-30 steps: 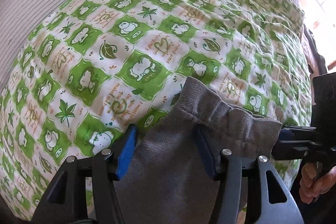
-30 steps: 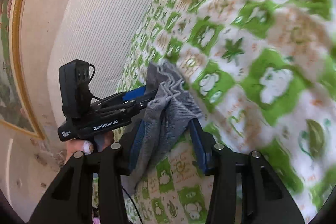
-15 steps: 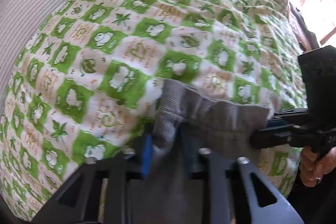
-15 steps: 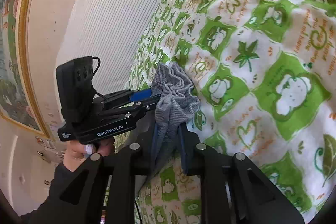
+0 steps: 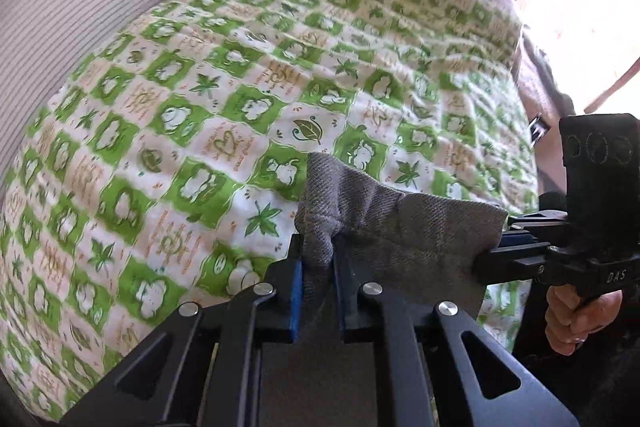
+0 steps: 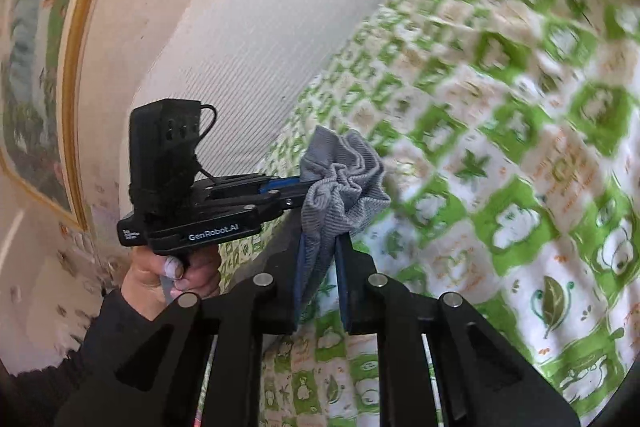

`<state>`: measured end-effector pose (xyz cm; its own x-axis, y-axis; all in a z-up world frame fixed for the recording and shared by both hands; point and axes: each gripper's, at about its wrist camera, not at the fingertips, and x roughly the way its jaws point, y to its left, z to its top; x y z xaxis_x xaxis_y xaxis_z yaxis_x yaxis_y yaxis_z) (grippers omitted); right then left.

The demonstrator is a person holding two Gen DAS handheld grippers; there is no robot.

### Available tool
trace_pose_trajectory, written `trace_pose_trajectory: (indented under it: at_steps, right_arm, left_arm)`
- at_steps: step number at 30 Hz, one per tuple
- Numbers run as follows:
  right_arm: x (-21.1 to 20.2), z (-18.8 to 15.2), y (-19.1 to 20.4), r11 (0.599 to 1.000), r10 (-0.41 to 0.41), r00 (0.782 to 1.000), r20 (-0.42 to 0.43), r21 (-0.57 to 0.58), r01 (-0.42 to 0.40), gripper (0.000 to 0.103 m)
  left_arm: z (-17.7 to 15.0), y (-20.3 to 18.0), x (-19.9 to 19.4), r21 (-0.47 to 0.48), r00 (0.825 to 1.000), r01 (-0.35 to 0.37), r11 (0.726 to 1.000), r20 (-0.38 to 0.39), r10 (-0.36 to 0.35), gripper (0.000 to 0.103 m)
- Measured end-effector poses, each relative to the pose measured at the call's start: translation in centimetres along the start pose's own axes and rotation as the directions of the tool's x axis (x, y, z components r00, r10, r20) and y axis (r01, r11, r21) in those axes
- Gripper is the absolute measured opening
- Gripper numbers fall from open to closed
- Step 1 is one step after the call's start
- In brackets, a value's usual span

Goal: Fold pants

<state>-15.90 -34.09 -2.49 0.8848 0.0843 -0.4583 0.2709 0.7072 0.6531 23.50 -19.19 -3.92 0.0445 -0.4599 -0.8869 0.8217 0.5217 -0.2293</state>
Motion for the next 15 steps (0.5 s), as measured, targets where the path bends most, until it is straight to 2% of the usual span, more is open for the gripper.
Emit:
trace_pose_trajectory:
  at_steps: [3, 7, 15]
  right_arm:
    - [0.5, 0.0, 2.1, 0.998, 0.039, 0.999, -0.001, -0.058, -0.039, 0.016]
    - [1.2, -0.2, 5.2, 0.984, 0.105, 0.994, -0.020, -0.139, -0.107, 0.016]
    - [5.2, -2.6, 10.8, 0.940, 0.150, 0.974, -0.172, -0.282, -0.194, 0.016]
  left_arm:
    - [-1.6, 1.1, -2.8, -0.046, 0.996, 0.041, 0.998, 0.083, -0.038, 0.010]
    - [-3.6, 1.9, -6.2, -0.080, 0.983, 0.061, 0.995, 0.179, -0.046, 0.010]
    - [-9.4, 4.0, -10.0, -0.199, 0.954, 0.076, 0.977, 0.300, -0.013, 0.010]
